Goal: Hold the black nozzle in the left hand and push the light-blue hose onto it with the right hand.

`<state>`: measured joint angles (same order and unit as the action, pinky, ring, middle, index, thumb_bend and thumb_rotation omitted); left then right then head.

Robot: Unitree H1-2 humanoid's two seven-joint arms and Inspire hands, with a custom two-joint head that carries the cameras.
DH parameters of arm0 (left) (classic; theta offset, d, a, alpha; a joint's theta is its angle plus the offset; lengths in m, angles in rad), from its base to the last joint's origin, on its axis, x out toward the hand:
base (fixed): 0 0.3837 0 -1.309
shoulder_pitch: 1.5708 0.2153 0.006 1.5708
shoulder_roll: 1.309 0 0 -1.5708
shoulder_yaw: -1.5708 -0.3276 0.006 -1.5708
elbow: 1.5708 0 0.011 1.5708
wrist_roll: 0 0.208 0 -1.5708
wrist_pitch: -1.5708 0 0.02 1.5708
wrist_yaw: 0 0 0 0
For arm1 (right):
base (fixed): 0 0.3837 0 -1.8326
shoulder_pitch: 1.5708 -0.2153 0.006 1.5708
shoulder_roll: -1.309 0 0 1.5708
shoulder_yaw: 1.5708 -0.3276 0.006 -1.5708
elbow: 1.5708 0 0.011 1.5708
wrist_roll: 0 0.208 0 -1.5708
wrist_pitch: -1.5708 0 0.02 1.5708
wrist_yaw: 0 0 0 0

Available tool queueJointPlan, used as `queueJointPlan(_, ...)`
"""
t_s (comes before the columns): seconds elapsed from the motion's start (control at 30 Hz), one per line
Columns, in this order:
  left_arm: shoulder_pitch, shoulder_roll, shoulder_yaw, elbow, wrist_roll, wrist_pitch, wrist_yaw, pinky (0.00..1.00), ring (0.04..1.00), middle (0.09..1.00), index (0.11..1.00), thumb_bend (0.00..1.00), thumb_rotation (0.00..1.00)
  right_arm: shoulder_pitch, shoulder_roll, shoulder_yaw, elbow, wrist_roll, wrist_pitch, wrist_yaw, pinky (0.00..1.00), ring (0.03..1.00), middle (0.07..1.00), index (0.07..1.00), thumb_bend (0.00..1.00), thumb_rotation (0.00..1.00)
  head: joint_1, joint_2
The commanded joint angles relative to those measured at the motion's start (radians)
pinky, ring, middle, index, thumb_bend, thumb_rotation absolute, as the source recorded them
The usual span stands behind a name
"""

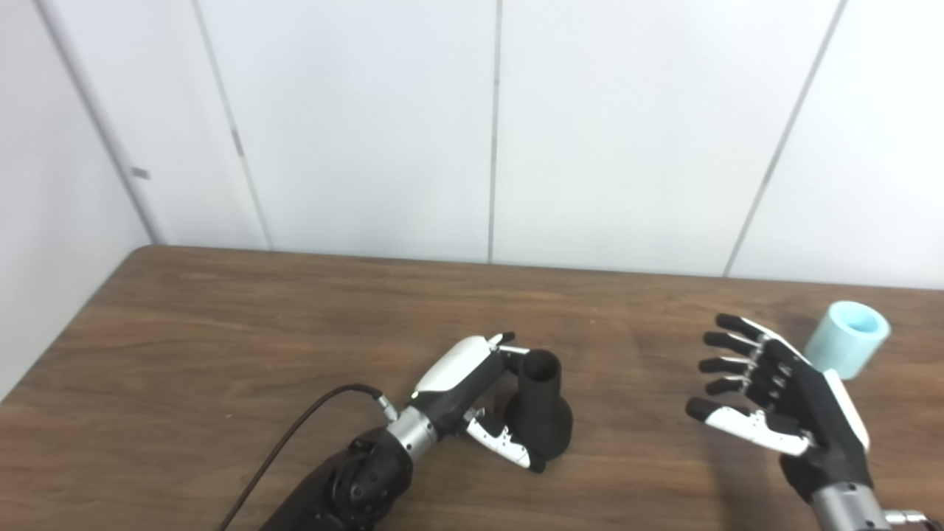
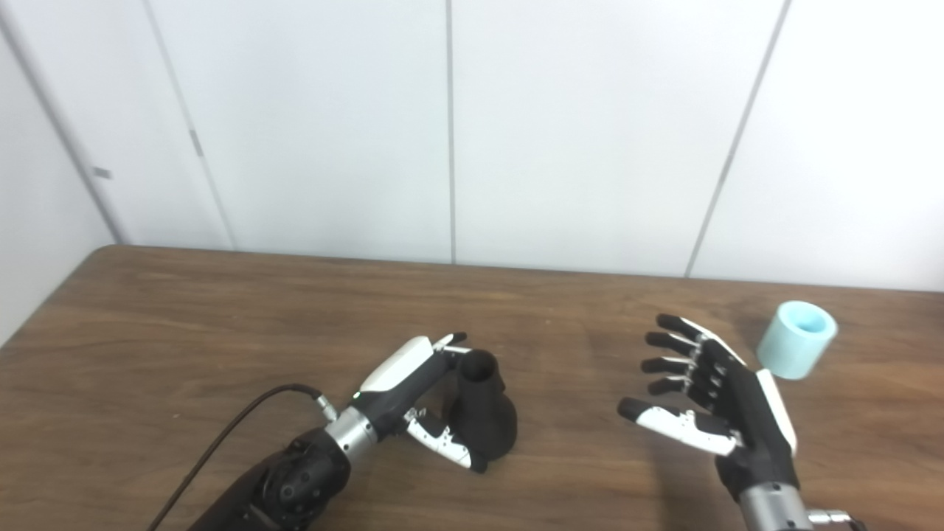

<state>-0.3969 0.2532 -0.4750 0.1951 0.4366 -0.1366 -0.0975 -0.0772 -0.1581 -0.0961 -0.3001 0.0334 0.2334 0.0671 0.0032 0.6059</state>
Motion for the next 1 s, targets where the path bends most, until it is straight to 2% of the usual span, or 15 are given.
queueJointPlan(0.0, 0.018, 0.007, -0.042, 0.007, 0.052, 0.010, -0.078, 1.00, 0.615, 0.484, 0.485, 0.53, 0.00, -0.030, 0.002, 0.007, -0.043, -0.020, -0.049, -0.012, 0.51, 0.626, 0.732, 0.772, 0.75, 0.13, -0.009, 0.003)
queueJointPlan(0.27, 0.029, -0.001, -0.053, -0.014, 0.063, 0.047, -0.102, 1.00, 0.622, 0.480, 0.488, 0.53, 0.00, -0.027, 0.007, 0.021, -0.063, -0.053, -0.039, -0.027, 0.48, 0.612, 0.724, 0.770, 0.76, 0.15, -0.060, 0.007)
queueJointPlan(0.37, 0.030, -0.003, -0.052, -0.010, 0.067, 0.054, -0.106, 1.00, 0.623, 0.479, 0.489, 0.53, 0.00, -0.026, 0.004, 0.014, -0.066, -0.040, -0.039, -0.024, 0.49, 0.608, 0.723, 0.769, 0.75, 0.14, -0.072, -0.009)
queueJointPlan(0.53, 0.032, 0.000, -0.050, -0.002, 0.070, 0.059, -0.105, 1.00, 0.618, 0.479, 0.489, 0.53, 0.00, -0.040, -0.006, -0.007, -0.103, -0.005, -0.001, -0.019, 0.51, 0.608, 0.724, 0.767, 0.76, 0.14, -0.104, -0.010)
queueJointPlan(0.7, 0.038, 0.011, -0.044, 0.000, 0.076, 0.063, -0.102, 1.00, 0.618, 0.481, 0.487, 0.53, 0.00, -0.095, -0.077, -0.035, -0.182, -0.079, 0.088, -0.029, 0.48, 0.600, 0.719, 0.758, 0.76, 0.13, -0.124, -0.008)
queueJointPlan(0.8, 0.041, 0.013, -0.043, 0.005, 0.081, 0.066, -0.099, 1.00, 0.616, 0.479, 0.488, 0.53, 0.00, -0.125, -0.124, -0.061, -0.213, -0.082, 0.138, -0.020, 0.48, 0.592, 0.714, 0.752, 0.76, 0.13, -0.134, -0.009)
queueJointPlan(0.9, 0.049, 0.020, -0.041, 0.010, 0.086, 0.066, -0.096, 1.00, 0.613, 0.479, 0.489, 0.53, 0.00, -0.161, -0.204, -0.081, -0.241, -0.107, 0.193, -0.001, 0.49, 0.590, 0.712, 0.751, 0.77, 0.13, -0.161, -0.013)
queueJointPlan(0.93, 0.052, 0.026, -0.038, 0.013, 0.084, 0.065, -0.095, 1.00, 0.612, 0.478, 0.489, 0.53, 0.00, -0.176, -0.237, -0.090, -0.249, -0.121, 0.214, 0.008, 0.49, 0.595, 0.713, 0.752, 0.77, 0.13, -0.217, -0.024)
queueJointPlan(0.97, 0.053, 0.029, -0.035, 0.015, 0.083, 0.063, -0.095, 1.00, 0.611, 0.476, 0.490, 0.53, 0.00, -0.185, -0.256, -0.097, -0.253, -0.129, 0.227, 0.015, 0.50, 0.603, 0.715, 0.753, 0.77, 0.13, -0.217, -0.024)
